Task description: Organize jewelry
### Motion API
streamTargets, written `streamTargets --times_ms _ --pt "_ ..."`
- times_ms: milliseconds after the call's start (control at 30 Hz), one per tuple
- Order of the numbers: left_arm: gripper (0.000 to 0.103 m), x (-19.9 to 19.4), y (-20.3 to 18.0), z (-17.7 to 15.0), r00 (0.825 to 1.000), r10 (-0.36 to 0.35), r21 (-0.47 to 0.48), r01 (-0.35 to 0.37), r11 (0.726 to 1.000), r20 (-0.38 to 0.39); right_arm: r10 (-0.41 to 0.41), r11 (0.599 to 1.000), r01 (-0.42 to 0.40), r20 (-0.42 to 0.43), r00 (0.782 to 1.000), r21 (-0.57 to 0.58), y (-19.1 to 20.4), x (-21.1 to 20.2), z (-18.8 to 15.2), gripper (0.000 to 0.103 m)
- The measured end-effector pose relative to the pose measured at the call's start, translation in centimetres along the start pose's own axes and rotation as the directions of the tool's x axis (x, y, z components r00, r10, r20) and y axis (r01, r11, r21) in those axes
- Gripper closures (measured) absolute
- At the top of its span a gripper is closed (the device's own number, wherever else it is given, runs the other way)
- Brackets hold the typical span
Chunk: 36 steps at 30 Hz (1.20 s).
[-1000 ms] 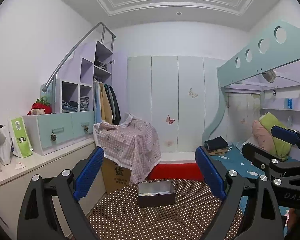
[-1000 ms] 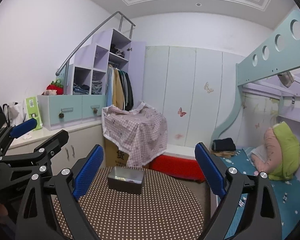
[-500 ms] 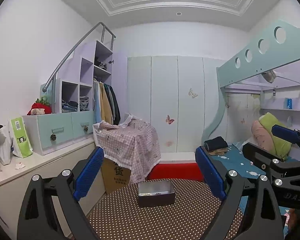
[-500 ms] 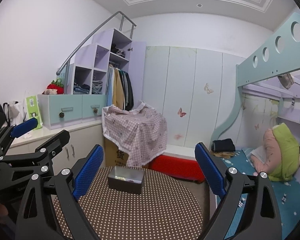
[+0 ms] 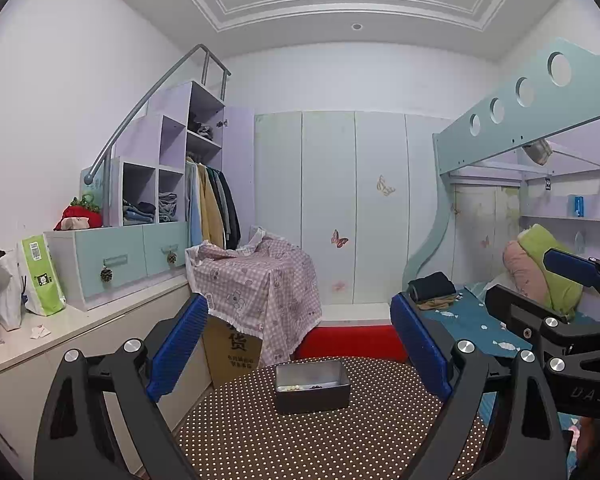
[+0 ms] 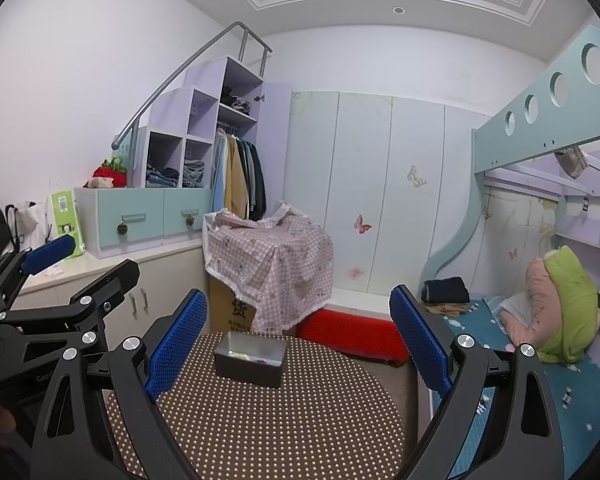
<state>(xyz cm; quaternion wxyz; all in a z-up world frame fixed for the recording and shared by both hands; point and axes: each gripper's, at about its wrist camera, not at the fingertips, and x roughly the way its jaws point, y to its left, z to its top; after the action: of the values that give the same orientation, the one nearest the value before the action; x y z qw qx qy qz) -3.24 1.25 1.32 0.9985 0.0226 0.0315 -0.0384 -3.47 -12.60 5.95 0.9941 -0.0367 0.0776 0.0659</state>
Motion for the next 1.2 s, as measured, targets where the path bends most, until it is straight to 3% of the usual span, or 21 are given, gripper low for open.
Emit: streamTargets --times_ms 1200 --pt "0.013 0.85 0.28 -0.31 1.000 -0.005 0.004 0.005 1.000 -0.023 0.005 1.000 -0.005 -0.016 1.000 0.001 -0.35 0.20 -0.81 0.013"
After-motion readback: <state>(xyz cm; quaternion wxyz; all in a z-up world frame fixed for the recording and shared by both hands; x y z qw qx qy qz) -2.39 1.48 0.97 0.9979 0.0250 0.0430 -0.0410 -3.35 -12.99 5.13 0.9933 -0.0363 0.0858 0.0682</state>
